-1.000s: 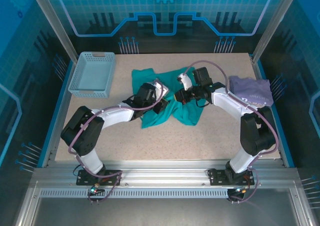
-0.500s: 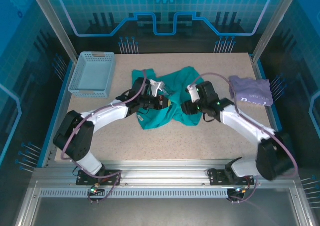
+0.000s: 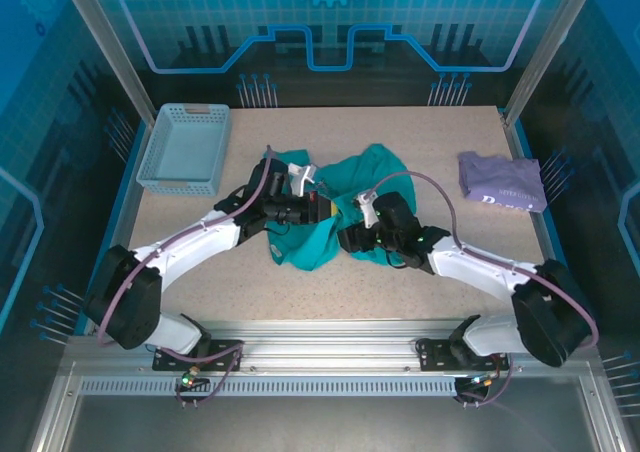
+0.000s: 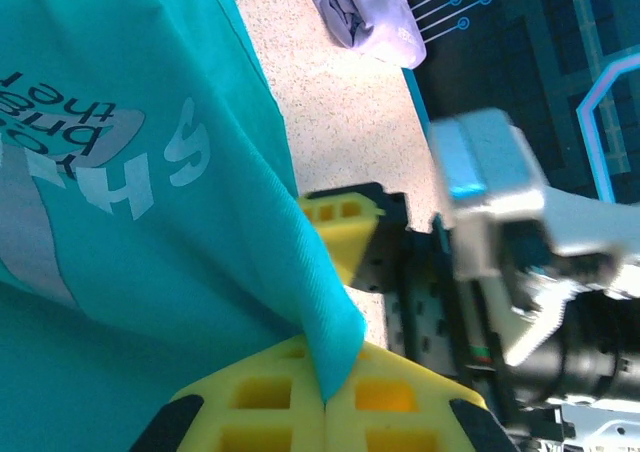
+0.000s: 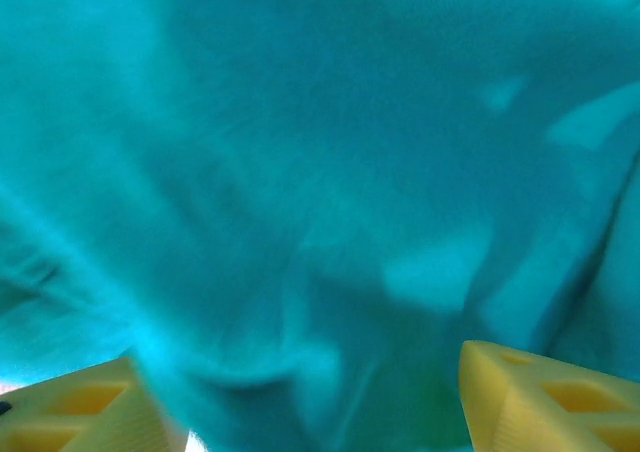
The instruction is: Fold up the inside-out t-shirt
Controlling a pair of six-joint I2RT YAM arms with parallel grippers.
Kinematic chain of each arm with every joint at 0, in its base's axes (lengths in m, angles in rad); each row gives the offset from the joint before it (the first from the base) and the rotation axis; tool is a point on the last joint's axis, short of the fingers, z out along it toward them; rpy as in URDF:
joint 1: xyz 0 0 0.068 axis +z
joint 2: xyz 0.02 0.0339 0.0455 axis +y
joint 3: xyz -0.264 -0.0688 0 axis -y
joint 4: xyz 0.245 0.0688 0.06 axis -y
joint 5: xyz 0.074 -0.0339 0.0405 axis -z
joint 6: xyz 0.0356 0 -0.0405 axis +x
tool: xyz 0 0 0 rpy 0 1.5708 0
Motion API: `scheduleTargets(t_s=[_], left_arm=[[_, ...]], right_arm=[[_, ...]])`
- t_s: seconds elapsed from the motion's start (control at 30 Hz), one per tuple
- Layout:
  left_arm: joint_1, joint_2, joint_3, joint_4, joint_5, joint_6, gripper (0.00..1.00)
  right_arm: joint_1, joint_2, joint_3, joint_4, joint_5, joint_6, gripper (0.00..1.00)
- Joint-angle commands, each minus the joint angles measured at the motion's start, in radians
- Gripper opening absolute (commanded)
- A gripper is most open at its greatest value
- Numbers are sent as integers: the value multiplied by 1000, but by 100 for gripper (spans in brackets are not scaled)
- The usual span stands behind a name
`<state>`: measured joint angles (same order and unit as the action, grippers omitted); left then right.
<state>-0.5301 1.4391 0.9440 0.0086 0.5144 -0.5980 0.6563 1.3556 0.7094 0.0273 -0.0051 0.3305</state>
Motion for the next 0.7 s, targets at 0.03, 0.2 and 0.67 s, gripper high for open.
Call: scheduleTargets(t_s=[0.03,0.2,0.67], left_arm=[[0,-63,-1,-24,37,-10,0],[32,-124,-2,-41,46,-22,0],[84,-203,25,-233,-243,133,0]], right_arm=[[12,81,57,113,70,20,70],[-41,75,28,103,153,-4,55],[-182,-122,25,-163,-144,-193,11]])
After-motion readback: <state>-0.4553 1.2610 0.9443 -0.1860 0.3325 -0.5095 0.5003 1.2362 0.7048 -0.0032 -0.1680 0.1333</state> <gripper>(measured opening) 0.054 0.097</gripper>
